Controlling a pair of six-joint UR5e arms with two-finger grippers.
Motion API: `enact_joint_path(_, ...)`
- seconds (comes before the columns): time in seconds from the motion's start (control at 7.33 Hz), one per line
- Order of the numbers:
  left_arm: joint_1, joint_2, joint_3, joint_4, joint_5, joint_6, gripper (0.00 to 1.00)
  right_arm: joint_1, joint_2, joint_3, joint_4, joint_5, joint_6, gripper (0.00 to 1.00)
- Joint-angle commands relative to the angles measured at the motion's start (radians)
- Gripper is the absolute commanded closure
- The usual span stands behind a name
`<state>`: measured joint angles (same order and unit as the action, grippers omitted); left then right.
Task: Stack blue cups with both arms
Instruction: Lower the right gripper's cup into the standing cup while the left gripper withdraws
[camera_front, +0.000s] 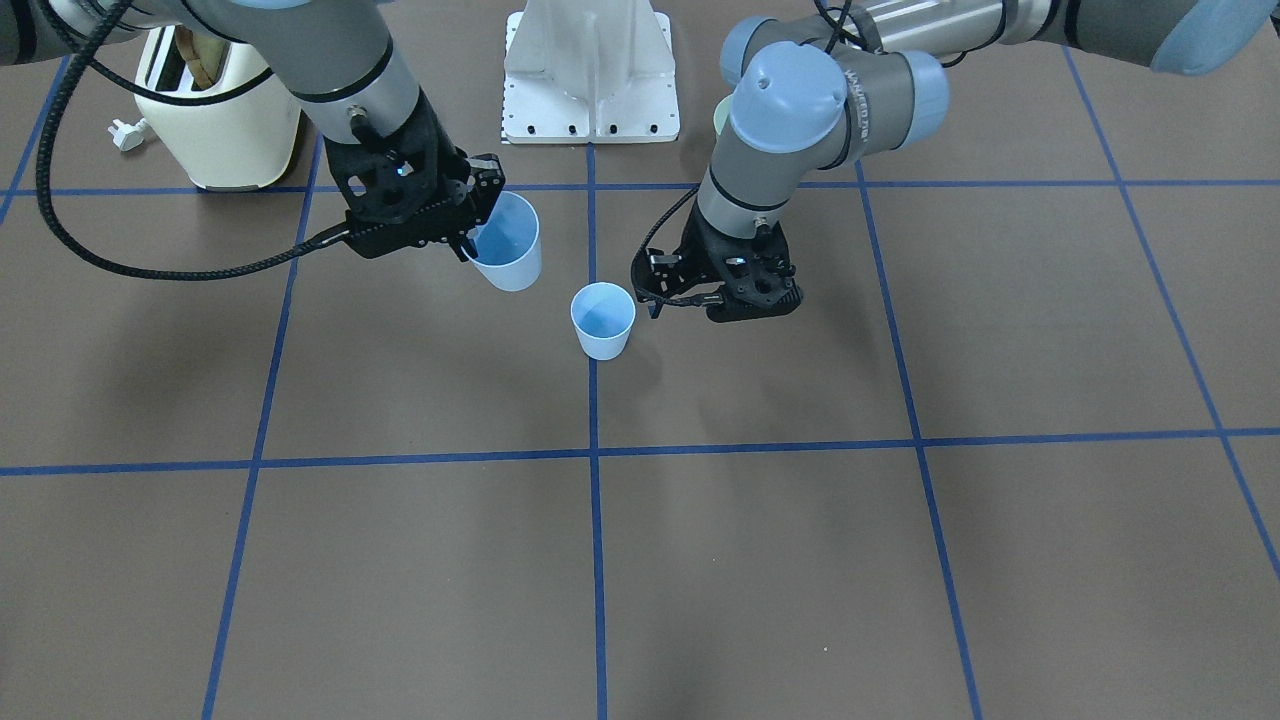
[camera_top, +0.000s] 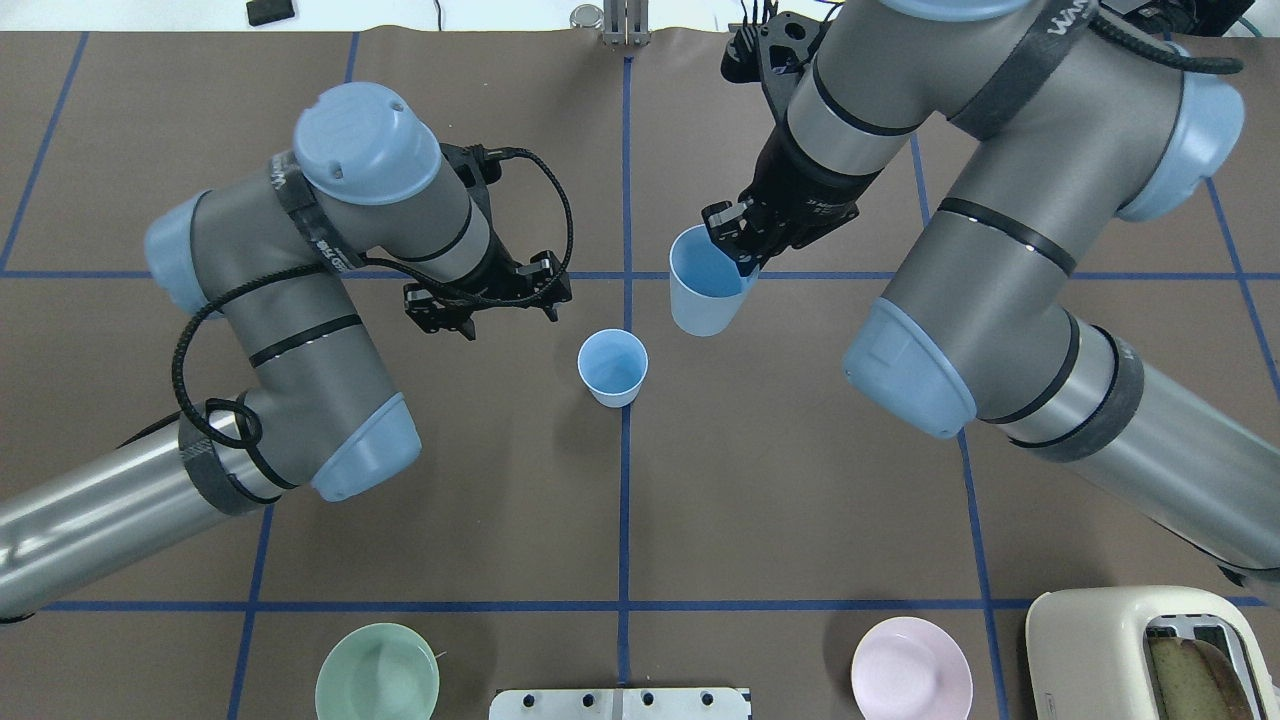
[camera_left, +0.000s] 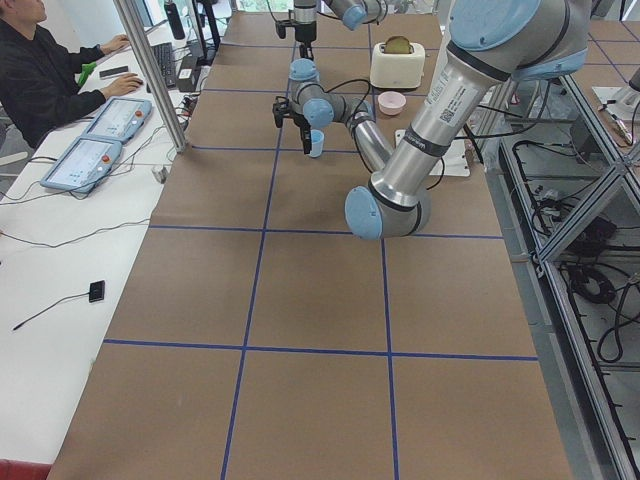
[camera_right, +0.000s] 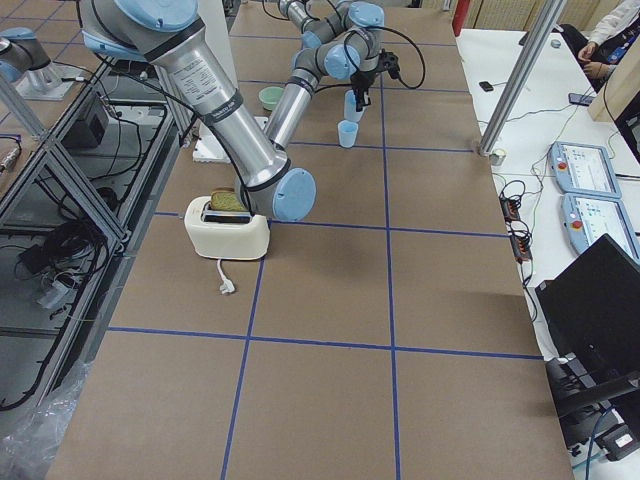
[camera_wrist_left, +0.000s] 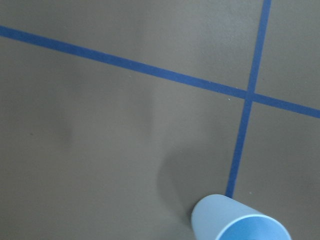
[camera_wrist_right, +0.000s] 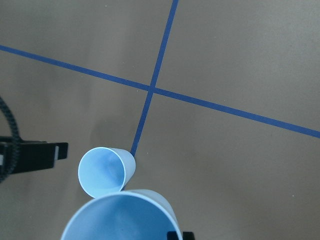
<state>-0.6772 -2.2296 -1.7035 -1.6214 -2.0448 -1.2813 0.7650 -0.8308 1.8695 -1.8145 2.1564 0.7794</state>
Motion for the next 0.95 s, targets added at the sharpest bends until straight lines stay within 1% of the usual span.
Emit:
enact_joint_path(0.0, -0.069, 0.089, -0.065, 0.028, -0.055, 0.168, 0.06, -0.052, 0.042, -0.038, 0.004, -0.061, 0.015, 1.0)
enact_joint_path(0.14, -0.128, 0.126, -0.068, 0.026, -0.124, 0.254, 0.06, -0.067, 0.045, -0.05, 0.017, -0.084, 0.014, 1.0)
enact_joint_path(0.27, -0.151, 0.161, -0.079, 0.023, -0.135, 0.296, 0.06, -0.103, 0.047, -0.096, 0.097, -0.14, 0.03, 1.0)
enact_joint_path(0.41, -0.159, 0.169, -0.079, 0.023, -0.133, 0.31, 0.06, -0.128, 0.05, -0.134, 0.165, -0.16, 0.082, 1.0)
enact_joint_path(0.82, -0.163, 0.174, -0.079, 0.021, -0.133, 0.31, 0.06, -0.165, 0.044, -0.138, 0.169, -0.19, 0.084, 1.0)
